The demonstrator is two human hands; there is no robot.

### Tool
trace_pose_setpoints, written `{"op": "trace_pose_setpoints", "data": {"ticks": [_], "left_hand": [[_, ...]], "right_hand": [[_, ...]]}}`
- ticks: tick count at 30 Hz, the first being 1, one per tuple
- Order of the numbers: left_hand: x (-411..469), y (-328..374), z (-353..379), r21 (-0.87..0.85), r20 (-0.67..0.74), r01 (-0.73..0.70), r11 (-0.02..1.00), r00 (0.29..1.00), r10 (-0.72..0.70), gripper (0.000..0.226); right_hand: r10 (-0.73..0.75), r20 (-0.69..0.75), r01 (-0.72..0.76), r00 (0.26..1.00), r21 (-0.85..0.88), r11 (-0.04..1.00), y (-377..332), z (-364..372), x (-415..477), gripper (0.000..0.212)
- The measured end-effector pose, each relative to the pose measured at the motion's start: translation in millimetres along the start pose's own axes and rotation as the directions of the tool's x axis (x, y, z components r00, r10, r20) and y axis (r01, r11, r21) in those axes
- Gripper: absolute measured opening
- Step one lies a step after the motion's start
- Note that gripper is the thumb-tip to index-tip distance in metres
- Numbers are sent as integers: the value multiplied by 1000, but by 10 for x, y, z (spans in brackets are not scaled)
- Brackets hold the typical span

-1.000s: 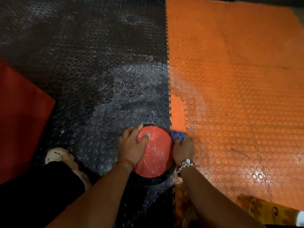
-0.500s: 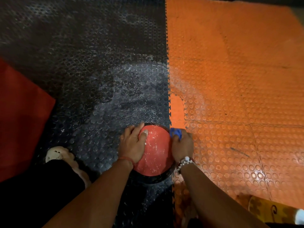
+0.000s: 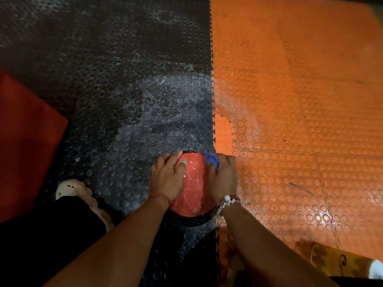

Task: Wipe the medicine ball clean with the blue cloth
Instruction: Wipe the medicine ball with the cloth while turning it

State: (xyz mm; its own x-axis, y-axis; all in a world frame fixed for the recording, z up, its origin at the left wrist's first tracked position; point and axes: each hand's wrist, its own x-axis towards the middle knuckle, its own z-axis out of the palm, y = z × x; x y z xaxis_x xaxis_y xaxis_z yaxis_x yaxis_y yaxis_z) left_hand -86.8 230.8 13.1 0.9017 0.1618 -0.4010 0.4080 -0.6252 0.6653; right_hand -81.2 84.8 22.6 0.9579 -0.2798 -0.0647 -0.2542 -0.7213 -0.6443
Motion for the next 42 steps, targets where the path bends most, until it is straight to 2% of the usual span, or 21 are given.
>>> {"op": "trace_pose_setpoints", "data": {"ticks": [3, 6, 8, 10, 12, 14, 16, 19, 21, 24, 26, 28, 31, 33, 36, 38, 40, 42], "left_hand": [[-6, 34, 9, 6, -1, 23, 1000, 1000, -23, 45], [-12, 31, 11, -10, -5, 31, 999, 1000, -31, 45], [-5, 33, 7, -9, -6, 34, 999, 999, -34, 46], [10, 42, -1, -8, -9, 37, 999, 999, -37, 45], [28, 47, -2, 8, -2, 38, 999, 999, -38, 45], [21, 47, 3, 38, 6, 29, 999, 1000, -29, 46], [0, 46, 9, 47, 3, 26, 999, 1000, -26, 47], [-27, 50, 24, 29, -5, 40, 999, 999, -40, 47], [-21, 53, 34, 17, -12, 49, 999, 999, -49, 46], [30, 60, 27, 9, -12, 67, 998, 998, -67, 45], [53, 75, 15, 11, -9, 71, 997, 997, -71, 45], [74, 80, 2, 23, 14, 65, 998, 998, -65, 46], [96, 36, -26, 9, 50, 27, 1000, 998, -27, 42], [105, -16, -50, -52, 63, 21, 998, 998, -18, 39], [66, -42, -37, -94, 46, 23, 995, 999, -19, 38], [44, -36, -11, -86, 22, 18, 996, 1000, -16, 38], [41, -32, -2, -81, 15, 16, 997, 1000, -14, 39], [56, -49, -12, -85, 4, 13, 996, 1000, -13, 39]], "right_hand": [[227, 5, -227, 974, 22, 974, 256, -28, 59, 27], [324, -63, -320, 944, 73, 945, 307, -10, -190, 25], [275, -118, -262, 954, 120, 958, 187, 7, -408, 27], [133, -133, -114, 982, 144, 983, 12, -7, -543, 30], [-43, -78, 50, 996, 91, 995, -105, -17, -529, 37], [-129, -29, 130, 991, 39, 991, -127, -29, -378, 35], [-87, -5, 87, 996, 7, 996, -74, -68, -203, 30], [120, 3, -120, 993, 7, 993, 126, -139, -93, 29], [206, -33, -205, 978, 37, 978, 195, -139, -204, 28], [173, -102, -160, 980, 122, 980, 110, -70, -553, 31], [48, -100, -34, 994, 138, 990, -20, -51, -726, 41], [-86, -66, 93, 994, 106, 990, -92, -53, -710, 45], [-161, 9, 161, 987, 15, 987, -93, -45, -429, 35], [-111, 0, 110, 994, -19, 994, -46, -66, -237, 30], [130, -18, -130, 991, -11, 991, 96, -136, -106, 28], [225, -53, -224, 973, 28, 974, 167, -135, -188, 26], [214, -92, -208, 972, 77, 975, 160, -83, -379, 27], [128, -111, -119, 986, 85, 989, 75, -24, -570, 30]]}}
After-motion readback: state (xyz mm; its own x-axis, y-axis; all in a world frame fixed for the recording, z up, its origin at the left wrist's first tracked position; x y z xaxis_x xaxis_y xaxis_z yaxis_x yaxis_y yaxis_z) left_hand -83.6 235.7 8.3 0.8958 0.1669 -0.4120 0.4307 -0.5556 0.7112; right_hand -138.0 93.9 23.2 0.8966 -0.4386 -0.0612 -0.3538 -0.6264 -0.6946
